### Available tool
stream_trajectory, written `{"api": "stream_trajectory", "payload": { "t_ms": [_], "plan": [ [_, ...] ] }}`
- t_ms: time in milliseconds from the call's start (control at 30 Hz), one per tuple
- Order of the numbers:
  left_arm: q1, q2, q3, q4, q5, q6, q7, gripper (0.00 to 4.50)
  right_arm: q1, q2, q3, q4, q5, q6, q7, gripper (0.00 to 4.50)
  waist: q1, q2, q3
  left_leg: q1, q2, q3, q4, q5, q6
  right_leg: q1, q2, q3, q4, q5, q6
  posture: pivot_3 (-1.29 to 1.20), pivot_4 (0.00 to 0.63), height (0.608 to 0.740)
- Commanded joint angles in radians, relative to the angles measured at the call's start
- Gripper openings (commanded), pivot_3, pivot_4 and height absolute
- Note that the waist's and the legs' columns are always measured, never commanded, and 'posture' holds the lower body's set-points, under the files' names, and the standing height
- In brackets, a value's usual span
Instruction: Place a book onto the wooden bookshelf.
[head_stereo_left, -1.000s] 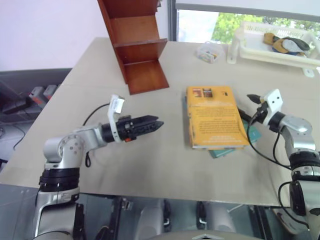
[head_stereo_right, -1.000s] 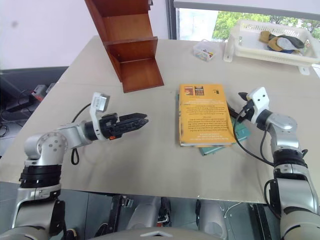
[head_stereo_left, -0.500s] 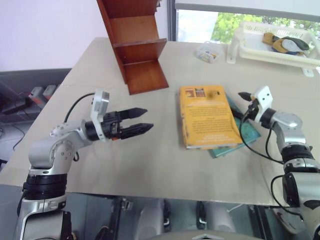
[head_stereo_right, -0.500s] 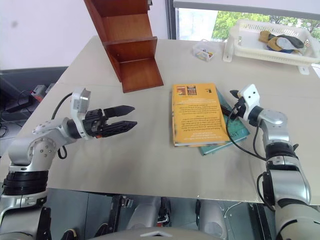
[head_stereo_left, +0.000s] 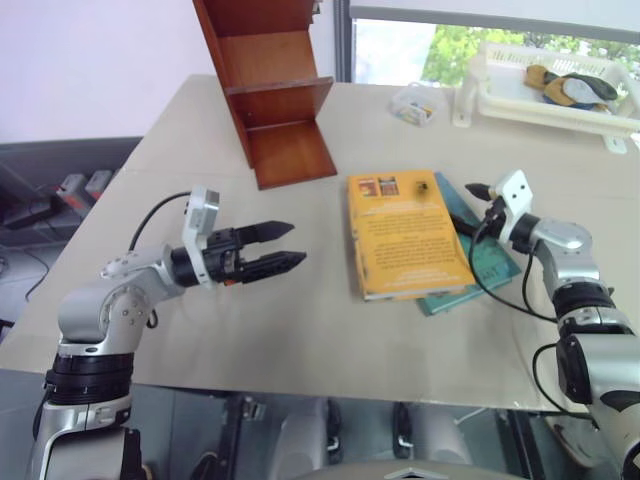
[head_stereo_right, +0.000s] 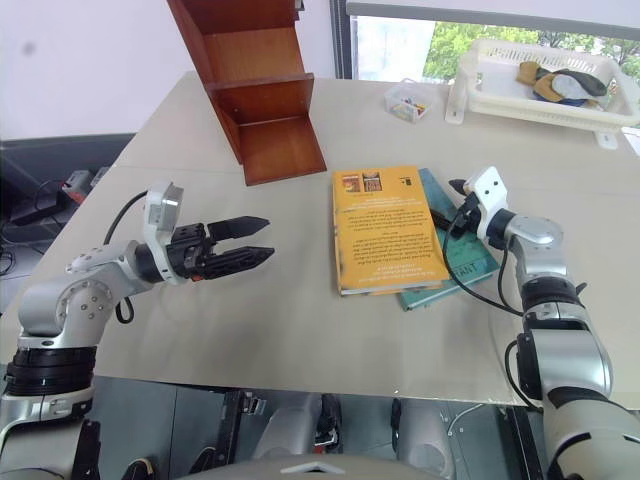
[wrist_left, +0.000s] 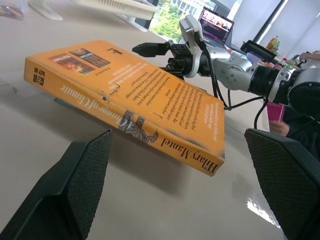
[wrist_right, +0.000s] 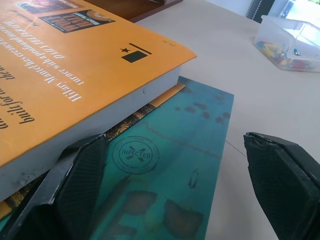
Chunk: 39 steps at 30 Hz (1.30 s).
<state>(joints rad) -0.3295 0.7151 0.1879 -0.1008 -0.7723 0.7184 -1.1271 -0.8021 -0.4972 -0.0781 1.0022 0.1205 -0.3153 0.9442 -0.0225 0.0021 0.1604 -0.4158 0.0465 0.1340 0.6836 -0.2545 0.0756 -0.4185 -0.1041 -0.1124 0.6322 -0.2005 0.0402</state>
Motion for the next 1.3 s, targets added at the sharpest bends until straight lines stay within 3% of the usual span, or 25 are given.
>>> {"api": "stream_trajectory", "payload": {
  "t_ms": [33,300,433,633,833,967,1300],
  "plan": [
    [-0.008,-0.011,0.021,-0.02,-0.041,0.031,0.022,4.49,-0.02,-0.054,-0.033,-0.005,0.007,-0.027,-0.013,4.5,0.002,0.0,0.0,0.0,0.0,0.0,0.0,0.0,0.0,0.0,0.0,0.0,0.0,0.0,0.0,0.0,0.15,0.712],
    [-0.144,-0.075,-0.029,0.15,-0.032,0.137,0.06,4.49,0.134,-0.208,-0.107,-0.168,0.069,0.006,0.017,4.5,0.008,0.0,0.0,0.0,-0.001,-0.001,0.0,0.0,0.0,0.001,0.0,-0.001,0.0,0.0,0.0,0.0,0.15,0.712],
    [-0.244,-0.135,-0.04,0.281,-0.053,0.238,0.088,4.49,0.389,-0.266,-0.197,-0.53,0.219,0.192,0.073,4.5,0.011,0.0,0.0,0.0,-0.001,0.0,0.0,0.0,0.0,0.001,0.0,-0.001,0.0,0.0,0.0,0.0,0.15,0.712],
    [-0.357,-0.219,-0.044,0.504,-0.033,0.369,0.137,4.49,0.901,-0.301,-0.409,-1.215,0.594,0.594,0.086,4.5,0.015,0.0,0.0,0.0,-0.001,-0.003,-0.001,0.0,0.0,0.001,-0.001,-0.001,0.001,-0.002,0.004,0.0,0.15,0.712],
    [-0.428,-0.272,-0.052,0.677,0.007,0.4,0.129,4.49,1.169,-0.266,-0.554,-1.5,0.782,0.753,0.052,4.5,0.016,-0.005,0.0,0.001,0.001,-0.005,0.0,-0.005,0.0,0.002,-0.001,-0.003,-0.001,-0.004,0.002,0.0,0.15,0.712],
    [-0.476,-0.31,-0.051,0.781,0.026,0.416,0.12,4.49,1.248,-0.241,-0.589,-1.592,0.811,0.772,0.012,4.5,0.029,-0.005,0.0,0.0,0.001,-0.006,0.001,-0.006,0.001,0.001,-0.003,-0.004,-0.001,-0.005,0.0,0.0,0.15,0.712],
    [-0.567,-0.43,-0.019,1.005,0.071,0.428,0.11,4.49,1.276,-0.223,-0.606,-1.637,0.815,0.773,-0.042,4.5,0.041,-0.005,0.0,-0.003,-0.001,-0.006,0.0,-0.004,0.006,0.001,-0.002,-0.005,-0.004,-0.003,0.003,0.0,0.15,0.712]
  ]
}}
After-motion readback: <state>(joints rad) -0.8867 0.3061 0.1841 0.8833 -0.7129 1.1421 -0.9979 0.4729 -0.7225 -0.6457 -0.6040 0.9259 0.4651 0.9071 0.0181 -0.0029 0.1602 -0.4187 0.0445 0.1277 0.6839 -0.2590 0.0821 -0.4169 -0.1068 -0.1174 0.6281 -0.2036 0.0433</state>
